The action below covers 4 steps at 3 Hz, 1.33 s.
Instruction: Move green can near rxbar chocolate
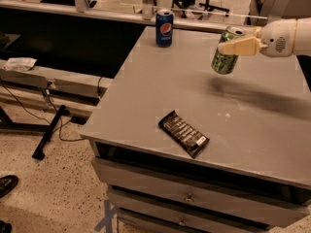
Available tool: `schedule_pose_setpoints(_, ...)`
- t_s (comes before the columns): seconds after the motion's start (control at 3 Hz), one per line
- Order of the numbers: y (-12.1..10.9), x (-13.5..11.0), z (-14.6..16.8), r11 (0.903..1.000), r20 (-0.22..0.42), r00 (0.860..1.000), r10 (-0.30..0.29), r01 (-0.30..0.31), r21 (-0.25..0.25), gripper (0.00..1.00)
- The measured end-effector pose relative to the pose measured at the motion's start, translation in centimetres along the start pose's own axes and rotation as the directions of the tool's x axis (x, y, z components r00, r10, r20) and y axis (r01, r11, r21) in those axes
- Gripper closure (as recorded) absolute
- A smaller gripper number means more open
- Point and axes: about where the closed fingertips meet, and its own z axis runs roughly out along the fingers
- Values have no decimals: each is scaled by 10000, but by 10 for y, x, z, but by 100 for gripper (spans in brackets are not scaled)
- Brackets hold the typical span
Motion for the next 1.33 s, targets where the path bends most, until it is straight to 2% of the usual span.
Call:
schedule_pose_setpoints(0.67,74,28,15,9931,-45,10000,-20,14,-1169,100)
schedule_pose_setpoints(1.0,105,45,22,9852,-172,9993,-333,299,-1688,100)
schedule_pose_setpoints(1.33,138,59,32,9716,-114,9982,-589,547,-2301,97)
